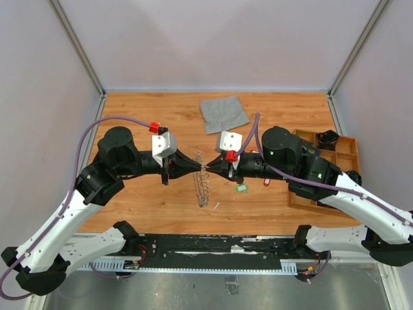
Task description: Put the keys on the keyring
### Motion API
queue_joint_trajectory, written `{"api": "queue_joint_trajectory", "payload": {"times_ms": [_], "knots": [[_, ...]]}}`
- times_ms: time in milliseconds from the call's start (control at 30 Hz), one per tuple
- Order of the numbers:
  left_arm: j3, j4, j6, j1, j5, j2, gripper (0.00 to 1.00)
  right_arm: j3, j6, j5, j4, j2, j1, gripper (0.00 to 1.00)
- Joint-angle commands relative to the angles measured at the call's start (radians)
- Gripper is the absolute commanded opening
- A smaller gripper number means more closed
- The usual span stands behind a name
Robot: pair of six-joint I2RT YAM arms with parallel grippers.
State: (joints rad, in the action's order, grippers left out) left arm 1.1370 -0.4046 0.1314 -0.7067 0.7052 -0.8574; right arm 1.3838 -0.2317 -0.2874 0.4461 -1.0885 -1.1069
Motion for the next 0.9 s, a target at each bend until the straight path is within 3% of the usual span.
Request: {"api": "queue_joint_trajectory", "payload": {"times_ms": [0,867], "knots": [[0.017,0.023,0.005,-0.008,0.023,0.016,0.01,-0.005,0.007,-0.012,-0.028,-0.006,-0.016,0.15],[0.017,0.015,0.016,-0.008,0.045,0.016,0.01,-0.007,-0.005,-0.036,-0.025,-0.055,-0.016,0.14]]}}
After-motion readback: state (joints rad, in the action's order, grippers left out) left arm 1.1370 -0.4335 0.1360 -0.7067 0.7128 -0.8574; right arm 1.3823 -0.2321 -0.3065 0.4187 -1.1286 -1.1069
